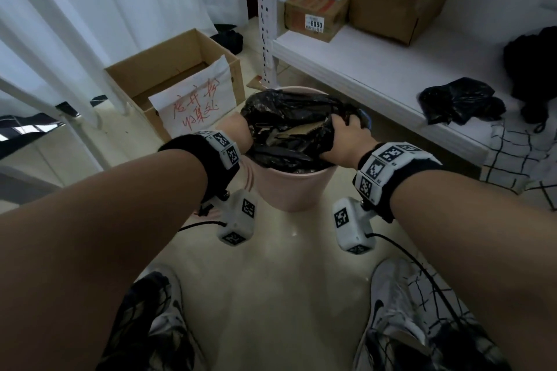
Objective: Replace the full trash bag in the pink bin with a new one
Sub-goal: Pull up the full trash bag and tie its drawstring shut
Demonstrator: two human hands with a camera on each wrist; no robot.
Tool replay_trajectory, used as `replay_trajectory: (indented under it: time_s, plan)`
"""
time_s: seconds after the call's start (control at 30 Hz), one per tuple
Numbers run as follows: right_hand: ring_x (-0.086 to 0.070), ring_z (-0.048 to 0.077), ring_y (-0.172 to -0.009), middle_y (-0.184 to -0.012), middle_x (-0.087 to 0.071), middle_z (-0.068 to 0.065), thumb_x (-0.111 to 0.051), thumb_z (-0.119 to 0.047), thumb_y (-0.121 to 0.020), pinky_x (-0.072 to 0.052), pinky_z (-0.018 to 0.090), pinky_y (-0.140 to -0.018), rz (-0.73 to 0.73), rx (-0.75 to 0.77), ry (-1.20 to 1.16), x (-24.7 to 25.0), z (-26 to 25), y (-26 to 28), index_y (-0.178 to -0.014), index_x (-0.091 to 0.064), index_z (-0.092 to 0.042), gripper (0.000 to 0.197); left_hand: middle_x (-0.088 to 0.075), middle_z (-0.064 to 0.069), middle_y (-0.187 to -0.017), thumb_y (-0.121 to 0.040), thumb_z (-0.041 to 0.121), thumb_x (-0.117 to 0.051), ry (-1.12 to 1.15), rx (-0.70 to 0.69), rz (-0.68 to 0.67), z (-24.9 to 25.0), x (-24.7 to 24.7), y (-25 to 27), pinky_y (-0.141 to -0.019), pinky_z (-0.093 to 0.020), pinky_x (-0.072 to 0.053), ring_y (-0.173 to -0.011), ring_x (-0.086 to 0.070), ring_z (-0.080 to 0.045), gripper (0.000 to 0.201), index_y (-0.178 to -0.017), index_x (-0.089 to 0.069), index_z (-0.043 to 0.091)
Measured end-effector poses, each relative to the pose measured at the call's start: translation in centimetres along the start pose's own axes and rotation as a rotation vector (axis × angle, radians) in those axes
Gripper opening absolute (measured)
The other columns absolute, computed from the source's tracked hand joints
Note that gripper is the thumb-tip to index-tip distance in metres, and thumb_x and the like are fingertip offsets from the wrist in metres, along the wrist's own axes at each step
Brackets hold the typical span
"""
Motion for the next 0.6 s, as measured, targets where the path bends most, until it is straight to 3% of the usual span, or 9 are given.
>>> replay_trajectory:
  time_s: [0.1, 0.2, 0.3, 0.4, 0.47, 0.53, 0.6]
  plan:
    - [-0.032, 0.046, -0.131, -0.152, -0.012, 0.018, -0.064, -0.033, -0.084, -0.036, 0.049, -0.108, -0.033, 0.0, 0.065, -0.4, -0.3, 0.2, -0.142, -0.027, -0.017, 0.071, -0.059, -0.019, -0.118, -0.097, 0.013, -0.044, 0.022, -0.079, -0.038, 0.7, -0.7, 0.4, -0.089, -0.035, -0.047, -0.106, -0.058, -0.033, 0.029, -0.118, -0.055, -0.003]
    - [-0.039, 0.043, -0.127, -0.142, -0.027, 0.02, -0.064, -0.036, -0.083, -0.04, 0.048, -0.104, -0.04, 0.017, 0.143, 0.0, -0.8, 0.7, -0.136, -0.034, -0.012, 0.065, -0.059, -0.017, -0.107, -0.097, 0.017, -0.044, -0.001, -0.109, -0.065, 0.6, -0.9, 1.1, -0.084, -0.034, -0.047, -0.092, -0.056, -0.03, 0.029, -0.114, -0.057, -0.003]
    - [-0.046, 0.042, -0.122, -0.139, -0.032, 0.021, -0.069, -0.039, -0.078, -0.044, 0.047, -0.1, -0.078, 0.01, 0.186, -0.2, -1.3, 1.1, -0.135, -0.034, -0.009, 0.072, -0.051, -0.013, -0.094, -0.094, 0.018, -0.051, -0.024, -0.127, -0.084, 0.2, -0.7, 2.4, -0.081, -0.035, -0.047, -0.087, -0.053, -0.028, 0.03, -0.113, -0.057, -0.005]
    - [-0.046, 0.042, -0.123, -0.142, -0.033, 0.023, -0.075, -0.047, -0.071, -0.043, 0.05, -0.102, -0.117, -0.015, 0.224, -0.1, -1.9, 1.7, -0.137, -0.031, -0.008, 0.088, -0.06, -0.017, -0.105, -0.093, 0.02, -0.054, -0.009, -0.131, 0.006, -0.5, 1.4, 3.4, -0.082, -0.035, -0.047, -0.096, -0.058, -0.03, 0.033, -0.115, -0.059, -0.004]
    - [-0.04, 0.043, -0.129, -0.143, -0.034, 0.021, -0.074, -0.054, -0.068, -0.037, 0.052, -0.106, -0.105, -0.015, 0.242, 0.6, -2.7, 1.9, -0.139, -0.031, -0.01, 0.094, -0.064, -0.015, -0.109, -0.092, 0.017, -0.054, 0.213, -0.133, 0.167, -1.4, 4.1, 3.4, -0.085, -0.035, -0.047, -0.102, -0.06, -0.031, 0.027, -0.111, -0.063, -0.001]
    - [-0.031, 0.042, -0.135, -0.144, -0.036, 0.017, -0.07, -0.061, -0.068, -0.029, 0.055, -0.11, -0.068, 0.026, 0.247, 1.5, -3.8, 2.1, -0.139, -0.033, -0.014, 0.093, -0.065, -0.005, -0.09, -0.088, 0.014, -0.057, 0.562, -0.133, 0.273, -2.4, 6.1, 3.7, -0.084, -0.033, -0.048, -0.093, -0.061, -0.025, 0.016, -0.097, -0.067, 0.007]
    - [-0.035, 0.037, -0.132, -0.138, -0.043, 0.015, -0.068, -0.064, -0.069, -0.026, 0.055, -0.11, 0.025, 0.12, 0.212, 2.8, -5.6, 2.2, -0.139, -0.037, -0.024, 0.086, -0.06, -0.001, -0.073, -0.084, 0.011, -0.056, 0.935, -0.132, 0.287, -3.0, 7.0, 4.1, -0.083, -0.035, -0.053, -0.077, -0.062, -0.019, 0.01, -0.077, -0.063, 0.014]
Point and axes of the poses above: each hand's wrist, its own y-axis away from the middle knuckle, its own x-axis out of the back of the hand, z = x × y, the point moved 9 cm from there along -y, towards the middle knuckle
